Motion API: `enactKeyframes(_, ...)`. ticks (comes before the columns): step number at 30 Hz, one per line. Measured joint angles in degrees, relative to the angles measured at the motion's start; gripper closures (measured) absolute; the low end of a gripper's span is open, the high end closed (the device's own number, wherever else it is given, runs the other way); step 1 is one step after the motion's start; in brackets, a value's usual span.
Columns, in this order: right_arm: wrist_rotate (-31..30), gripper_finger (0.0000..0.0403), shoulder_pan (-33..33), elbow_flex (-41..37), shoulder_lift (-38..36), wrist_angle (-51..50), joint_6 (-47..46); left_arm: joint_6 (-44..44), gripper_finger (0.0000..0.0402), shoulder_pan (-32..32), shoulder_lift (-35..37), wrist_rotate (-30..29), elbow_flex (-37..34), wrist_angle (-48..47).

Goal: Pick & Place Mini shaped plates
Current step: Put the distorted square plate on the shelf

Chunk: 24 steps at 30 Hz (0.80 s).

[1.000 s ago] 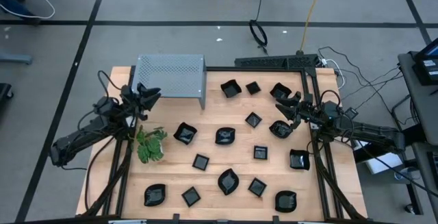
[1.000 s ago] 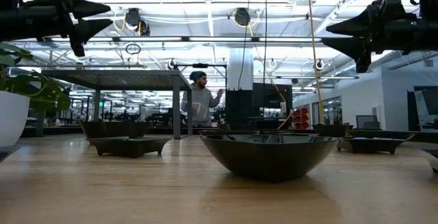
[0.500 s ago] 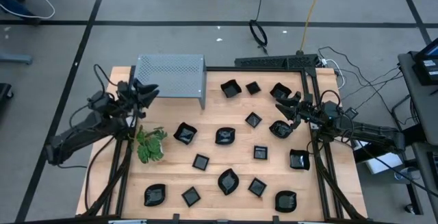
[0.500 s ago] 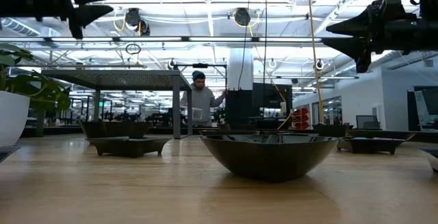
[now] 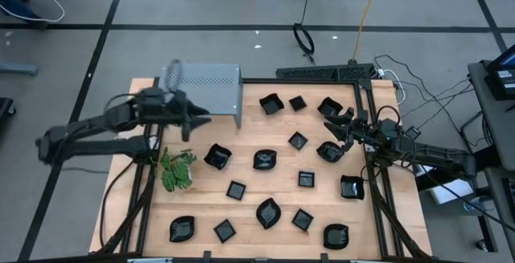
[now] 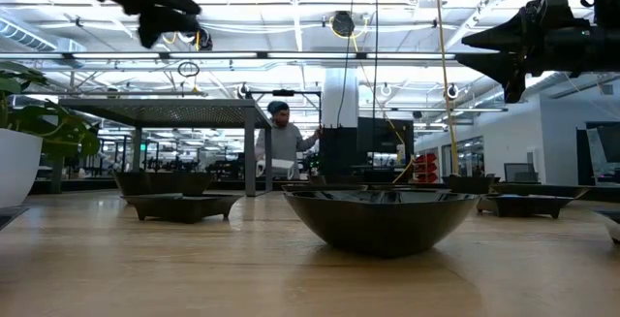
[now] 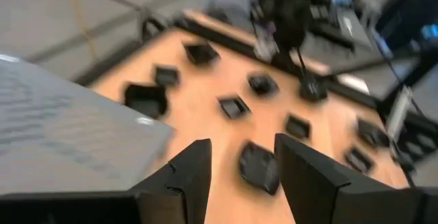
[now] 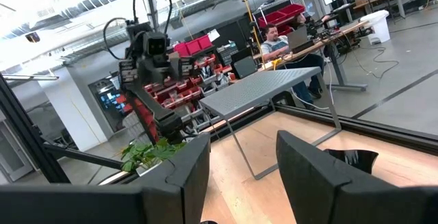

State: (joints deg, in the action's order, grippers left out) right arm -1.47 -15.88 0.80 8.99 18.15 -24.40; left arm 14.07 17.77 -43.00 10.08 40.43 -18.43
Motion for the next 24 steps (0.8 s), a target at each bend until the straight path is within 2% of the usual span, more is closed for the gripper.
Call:
enactKeyframes(3,0.0,0.0248,0.0,0.0,0.0,0.0,0.0,0.8,0.0238,-5.8,-6.4,-3.4,2.7,-0.4)
enactKeyframes(10,0.0,0.0248,0.0,0.0,0.0,0.0,0.0,1.1,0.0238,-19.0,-19.7,-17.9,10.1,-7.4)
enactKeyframes(15,0.0,0.0248,0.0,0.0,0.0,0.0,0.0,7.1,0.0238,-24.9,-29.8,-27.7,15.9,-16.0)
enactKeyframes(19,0.0,0.0248,0.0,0.0,0.0,0.0,0.0,16.5,0.0238,-26.5,-38.1,-28.2,19.5,-23.3)
enactKeyframes(24,0.0,0.0248,0.0,0.0,0.0,0.0,0.0,30.5,0.0238,-26.8,-47.6,-25.4,23.0,-28.3)
